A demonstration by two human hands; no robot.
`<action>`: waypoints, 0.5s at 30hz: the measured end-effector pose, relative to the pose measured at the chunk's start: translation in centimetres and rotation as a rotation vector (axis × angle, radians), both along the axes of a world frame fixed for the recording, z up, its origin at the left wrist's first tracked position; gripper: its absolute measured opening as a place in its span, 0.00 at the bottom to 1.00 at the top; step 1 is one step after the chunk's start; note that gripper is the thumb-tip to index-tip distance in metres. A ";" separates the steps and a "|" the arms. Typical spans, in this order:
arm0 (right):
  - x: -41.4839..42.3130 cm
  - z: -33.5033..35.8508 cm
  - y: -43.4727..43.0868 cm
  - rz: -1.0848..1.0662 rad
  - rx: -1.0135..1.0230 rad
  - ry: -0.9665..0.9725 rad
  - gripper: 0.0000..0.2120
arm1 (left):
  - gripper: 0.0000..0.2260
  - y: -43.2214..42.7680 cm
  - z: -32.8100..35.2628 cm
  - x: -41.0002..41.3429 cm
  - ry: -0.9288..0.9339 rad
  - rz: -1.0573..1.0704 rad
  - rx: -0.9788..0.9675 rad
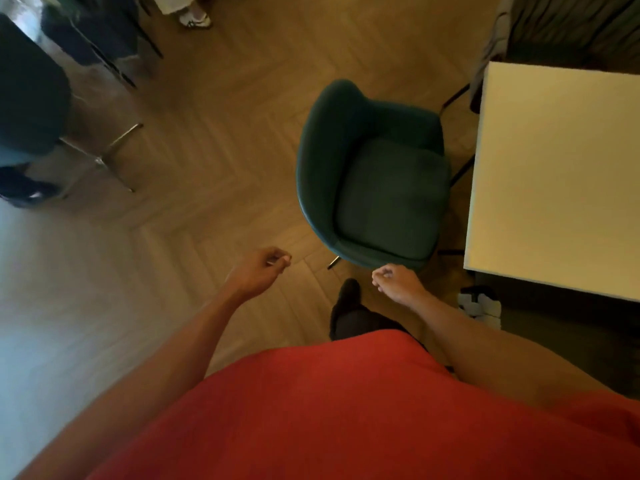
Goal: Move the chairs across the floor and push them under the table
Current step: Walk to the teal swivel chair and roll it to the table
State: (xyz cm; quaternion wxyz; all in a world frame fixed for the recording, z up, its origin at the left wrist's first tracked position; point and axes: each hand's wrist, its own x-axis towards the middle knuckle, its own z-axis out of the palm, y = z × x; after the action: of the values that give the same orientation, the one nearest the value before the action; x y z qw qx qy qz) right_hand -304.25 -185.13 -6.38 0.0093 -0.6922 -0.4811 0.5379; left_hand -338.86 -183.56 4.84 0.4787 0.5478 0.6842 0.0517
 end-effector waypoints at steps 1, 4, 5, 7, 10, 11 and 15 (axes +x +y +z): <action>-0.4 0.4 1.7 -0.010 0.003 0.009 0.10 | 0.12 3.1 0.0 0.1 0.003 -0.031 0.014; -1.0 2.1 6.2 -0.022 0.029 0.013 0.10 | 0.14 11.8 -0.4 0.9 0.033 -0.134 0.045; -1.0 2.7 7.4 -0.031 0.036 0.009 0.11 | 0.16 14.3 -0.6 1.4 0.041 -0.168 0.056; -1.1 3.5 9.5 -0.080 0.041 0.010 0.12 | 0.14 18.7 -0.5 3.1 0.059 -0.261 0.064; -1.8 3.7 11.3 -0.124 0.037 0.006 0.13 | 0.10 24.9 -1.2 4.8 0.131 -0.476 0.045; -2.3 3.5 11.7 -0.125 0.030 0.002 0.13 | 0.13 26.8 -1.3 5.2 0.187 -0.573 0.037; -5.1 2.4 13.6 -0.168 -0.013 -0.006 0.16 | 0.25 36.0 -2.4 6.4 0.462 -1.076 0.163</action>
State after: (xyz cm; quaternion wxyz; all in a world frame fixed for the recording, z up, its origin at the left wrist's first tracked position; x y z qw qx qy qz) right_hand -309.36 -171.58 -3.93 0.0485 -0.7318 -0.4179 0.5362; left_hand -332.44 -147.57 2.44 0.2327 0.8500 0.3904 -0.2665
